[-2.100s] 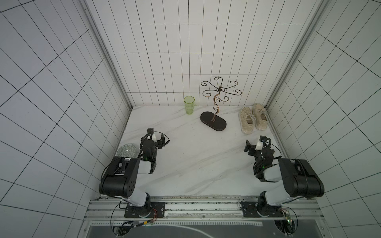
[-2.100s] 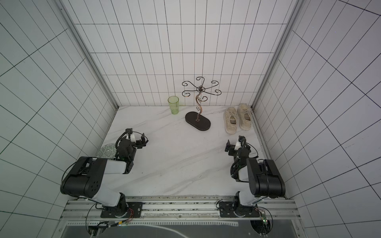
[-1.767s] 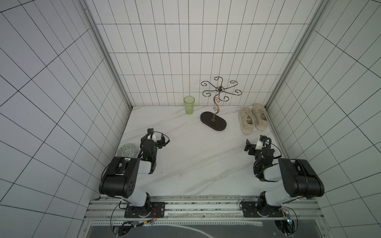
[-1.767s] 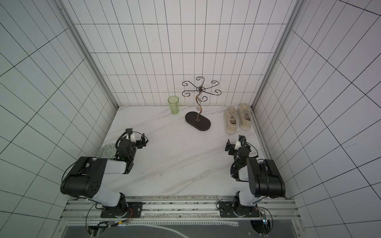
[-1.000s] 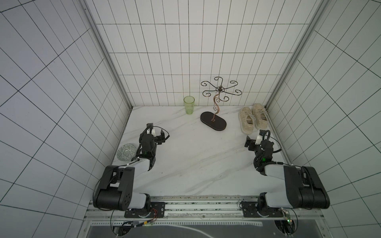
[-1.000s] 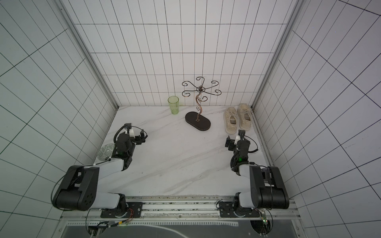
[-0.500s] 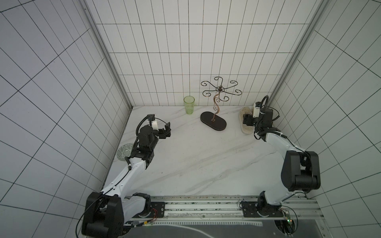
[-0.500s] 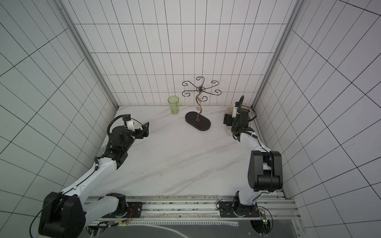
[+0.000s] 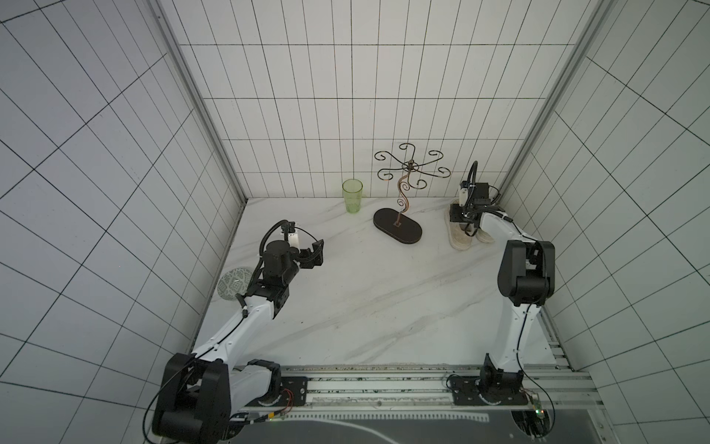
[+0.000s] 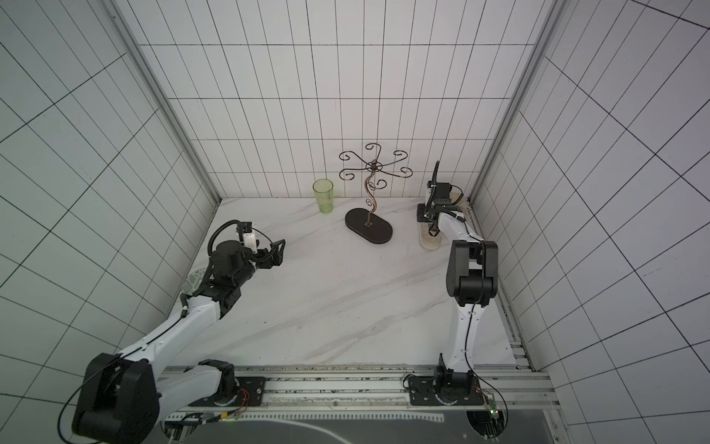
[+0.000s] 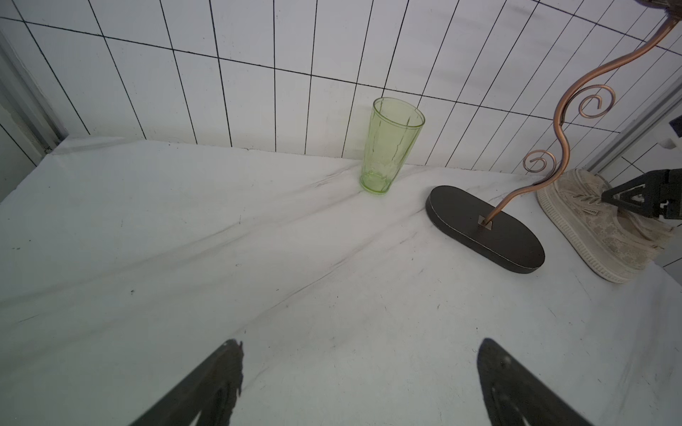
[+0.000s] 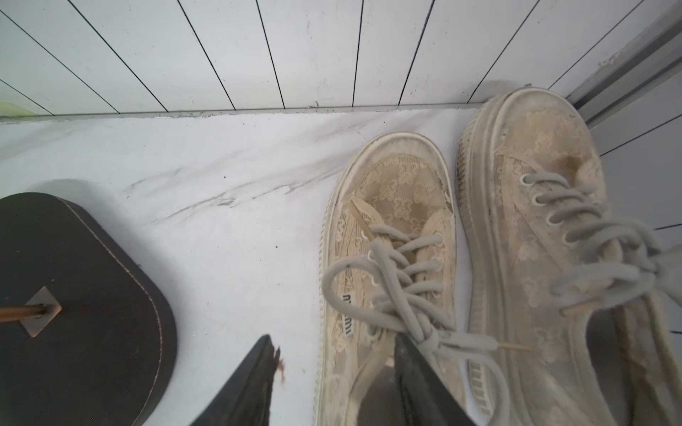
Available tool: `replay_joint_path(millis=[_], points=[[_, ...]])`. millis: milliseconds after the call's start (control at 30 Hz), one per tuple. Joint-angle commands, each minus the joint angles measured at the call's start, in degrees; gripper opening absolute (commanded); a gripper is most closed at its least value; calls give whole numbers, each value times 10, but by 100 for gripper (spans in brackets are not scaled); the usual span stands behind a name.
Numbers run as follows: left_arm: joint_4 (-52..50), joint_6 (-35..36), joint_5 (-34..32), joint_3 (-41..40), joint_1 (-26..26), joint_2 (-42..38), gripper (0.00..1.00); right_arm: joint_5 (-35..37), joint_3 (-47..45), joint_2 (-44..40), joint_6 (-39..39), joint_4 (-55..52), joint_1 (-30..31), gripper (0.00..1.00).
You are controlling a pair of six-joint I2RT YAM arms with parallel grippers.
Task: Remove the insole from the shoe
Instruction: Move the shoe to the center of the board.
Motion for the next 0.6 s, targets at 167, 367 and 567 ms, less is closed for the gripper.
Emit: replay_joint_path(millis=[167, 367, 567], points=[[10, -17, 17, -7, -2, 10, 98, 28, 40, 17, -26, -71, -2, 49], [-5, -17, 5, -7, -2, 15, 98, 12, -1, 1, -24, -70, -2, 42], [-4, -19, 5, -11, -2, 10, 98, 9, -11, 4, -31, -73, -4, 39]])
